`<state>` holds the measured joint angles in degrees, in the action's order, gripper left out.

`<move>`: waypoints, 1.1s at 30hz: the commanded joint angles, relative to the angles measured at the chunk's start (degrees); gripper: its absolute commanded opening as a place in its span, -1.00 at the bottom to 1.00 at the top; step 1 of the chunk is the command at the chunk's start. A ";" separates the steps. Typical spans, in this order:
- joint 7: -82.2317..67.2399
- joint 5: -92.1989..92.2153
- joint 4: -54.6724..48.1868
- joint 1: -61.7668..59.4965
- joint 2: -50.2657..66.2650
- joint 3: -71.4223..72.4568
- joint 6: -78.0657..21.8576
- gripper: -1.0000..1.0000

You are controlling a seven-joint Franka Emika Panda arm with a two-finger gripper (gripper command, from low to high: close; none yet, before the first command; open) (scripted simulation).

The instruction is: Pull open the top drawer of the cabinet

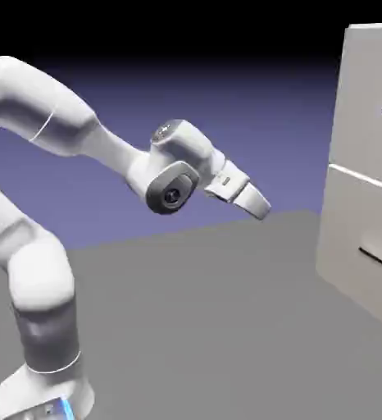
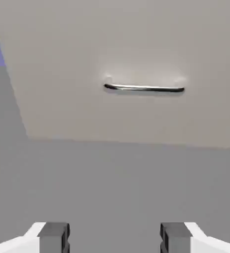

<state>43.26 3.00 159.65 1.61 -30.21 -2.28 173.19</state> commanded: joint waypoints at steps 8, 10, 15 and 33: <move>5.34 19.94 -8.94 6.10 16.23 -15.15 -5.44 0.00; 6.67 24.92 -11.17 7.63 20.29 -18.94 -6.81 0.00; 10.00 37.38 -16.76 11.44 30.44 -28.40 -10.21 0.00; 22.01 82.23 -36.87 25.16 66.96 -62.49 -22.45 0.00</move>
<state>65.27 85.23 122.78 26.77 36.74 -64.77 150.73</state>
